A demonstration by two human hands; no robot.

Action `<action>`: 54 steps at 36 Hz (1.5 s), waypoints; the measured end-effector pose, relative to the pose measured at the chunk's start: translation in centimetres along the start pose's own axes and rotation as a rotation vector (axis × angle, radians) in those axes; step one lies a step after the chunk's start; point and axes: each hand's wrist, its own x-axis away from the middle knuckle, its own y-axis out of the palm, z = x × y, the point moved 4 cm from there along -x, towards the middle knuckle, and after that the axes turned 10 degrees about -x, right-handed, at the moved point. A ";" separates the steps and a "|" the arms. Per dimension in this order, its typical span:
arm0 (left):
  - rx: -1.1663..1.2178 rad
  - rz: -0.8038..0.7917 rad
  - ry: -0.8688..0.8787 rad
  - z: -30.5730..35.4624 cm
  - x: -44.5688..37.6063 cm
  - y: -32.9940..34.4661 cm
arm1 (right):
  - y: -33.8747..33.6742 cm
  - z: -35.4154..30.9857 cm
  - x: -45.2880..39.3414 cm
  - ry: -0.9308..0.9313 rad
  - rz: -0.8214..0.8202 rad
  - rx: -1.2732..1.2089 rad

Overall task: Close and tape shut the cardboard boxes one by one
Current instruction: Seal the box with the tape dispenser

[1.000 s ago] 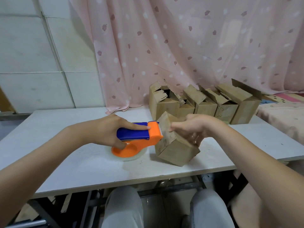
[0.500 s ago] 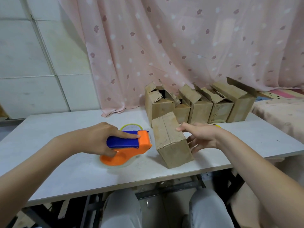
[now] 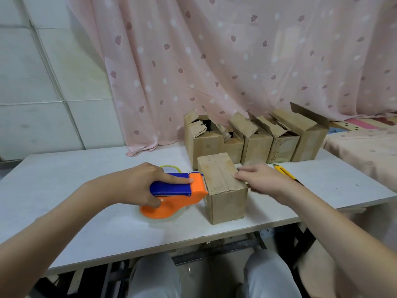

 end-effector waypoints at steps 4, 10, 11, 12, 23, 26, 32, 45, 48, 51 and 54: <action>-0.003 0.019 0.005 0.0 -0.1 0.1 | 3.0 -2.9 2.7 -0.529 0.207 0.669; -0.006 0.013 -0.019 -0.2 -0.3 0.1 | 6.4 -2.1 3.0 -0.491 -0.032 1.019; -0.004 0.008 -0.025 -0.2 -0.2 0.0 | 6.4 -2.0 3.0 -0.510 -0.031 1.056; 0.001 0.003 -0.029 -0.2 -0.1 0.0 | 6.4 -1.6 2.9 -0.511 -0.030 1.080; 0.003 0.007 -0.063 -0.6 1.5 -0.6 | 5.9 0.1 2.3 -0.518 0.040 1.082; -0.015 -0.015 -0.080 -1.1 1.9 -0.8 | 5.8 0.2 2.3 -0.560 0.104 1.044; -0.016 -0.031 -0.103 -1.8 3.2 -0.2 | 5.8 -0.8 3.2 -0.497 0.036 0.946; -0.063 -0.012 -0.066 -0.8 1.9 -0.1 | 6.9 -4.1 -2.6 0.061 0.156 0.635; -0.057 -0.011 -0.068 -0.7 2.0 -0.2 | 7.0 -4.5 -4.1 0.137 0.131 0.673; -0.057 -0.025 -0.080 -0.5 1.9 -0.2 | 6.5 -5.7 -3.7 0.140 0.071 0.759; -0.055 -0.023 -0.079 -0.6 1.9 -0.2 | 6.2 -6.7 -3.1 0.090 0.004 0.815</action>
